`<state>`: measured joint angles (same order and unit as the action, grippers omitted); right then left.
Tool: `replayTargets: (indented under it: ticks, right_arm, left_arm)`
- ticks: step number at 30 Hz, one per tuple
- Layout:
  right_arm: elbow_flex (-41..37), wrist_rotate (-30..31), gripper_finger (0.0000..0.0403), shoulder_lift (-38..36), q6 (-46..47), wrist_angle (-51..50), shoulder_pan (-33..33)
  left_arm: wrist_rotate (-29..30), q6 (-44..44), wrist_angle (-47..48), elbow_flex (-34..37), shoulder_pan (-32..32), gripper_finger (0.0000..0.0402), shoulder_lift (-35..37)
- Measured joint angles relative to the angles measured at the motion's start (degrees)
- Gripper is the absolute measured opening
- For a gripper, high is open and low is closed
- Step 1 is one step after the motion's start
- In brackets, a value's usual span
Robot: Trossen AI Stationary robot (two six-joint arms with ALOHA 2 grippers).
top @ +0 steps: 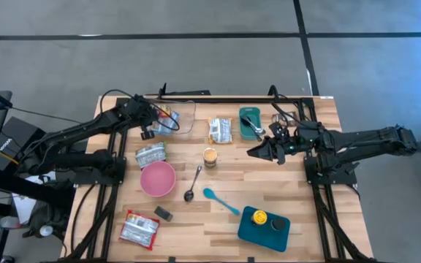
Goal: Pick & Place Food Item
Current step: Put the red noodle pack into the transparent bin
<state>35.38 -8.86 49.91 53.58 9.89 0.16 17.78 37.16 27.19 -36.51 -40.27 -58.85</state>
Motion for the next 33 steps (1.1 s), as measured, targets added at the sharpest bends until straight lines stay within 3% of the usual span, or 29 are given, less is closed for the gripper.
replayTargets:
  ticks: [10,25,33]
  right_arm:
    - [0.00,0.00,0.0102,0.00,0.00,0.00,0.00]
    - [0.00,0.00,0.0102,0.00,-0.02,0.00,0.02]
    - [0.00,0.00,0.0102,0.00,-0.02,-0.02,0.02]
  left_arm:
    - [0.02,-0.11,-0.89,0.00,0.00,0.0053,0.00]
    - [2.03,-0.12,-0.84,0.00,0.03,0.0158,0.00]
    - [3.22,-1.55,-0.13,-0.02,1.56,0.0179,1.17]
